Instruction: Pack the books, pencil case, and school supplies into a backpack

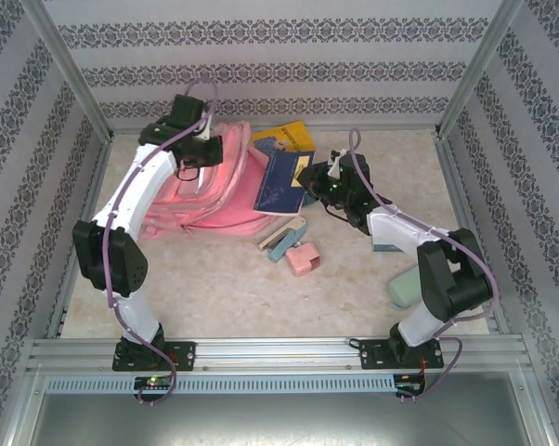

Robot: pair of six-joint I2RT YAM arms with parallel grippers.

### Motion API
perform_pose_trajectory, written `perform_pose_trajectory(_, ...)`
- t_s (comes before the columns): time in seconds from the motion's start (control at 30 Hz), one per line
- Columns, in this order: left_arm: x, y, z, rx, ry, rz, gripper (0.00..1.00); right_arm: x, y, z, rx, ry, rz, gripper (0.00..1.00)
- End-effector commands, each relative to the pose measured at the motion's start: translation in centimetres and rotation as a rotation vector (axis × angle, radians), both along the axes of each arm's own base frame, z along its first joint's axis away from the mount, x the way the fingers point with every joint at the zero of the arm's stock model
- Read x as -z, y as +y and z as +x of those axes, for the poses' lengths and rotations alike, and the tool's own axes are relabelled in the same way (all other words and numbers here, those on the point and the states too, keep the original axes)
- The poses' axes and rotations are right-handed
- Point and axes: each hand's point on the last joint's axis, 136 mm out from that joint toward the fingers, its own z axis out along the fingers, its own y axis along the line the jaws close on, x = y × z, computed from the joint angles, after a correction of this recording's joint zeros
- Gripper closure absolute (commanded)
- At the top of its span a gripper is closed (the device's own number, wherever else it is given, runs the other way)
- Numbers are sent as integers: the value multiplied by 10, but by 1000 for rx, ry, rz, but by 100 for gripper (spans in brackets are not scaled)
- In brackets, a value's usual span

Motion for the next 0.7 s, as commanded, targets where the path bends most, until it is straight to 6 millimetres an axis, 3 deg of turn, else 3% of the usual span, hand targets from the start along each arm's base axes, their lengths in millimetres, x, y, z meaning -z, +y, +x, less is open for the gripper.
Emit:
perform_pose_trajectory(0.0,-65,-13,8,74,-131,-251,100,-33,19,23,11,-107,76,100)
perform_pose_trajectory(0.2,-95,9,21,77,-161,-431,100,-31,63,50,-4,-106,152,100)
perform_pose_trajectory(0.4,-108,8,30,94,-171,-523,100,-29,110,70,24,-115,165,100)
perform_pose_trajectory(0.67,-106,5,31,99,-156,-557,100,18,176,96,-7,-10,159,100)
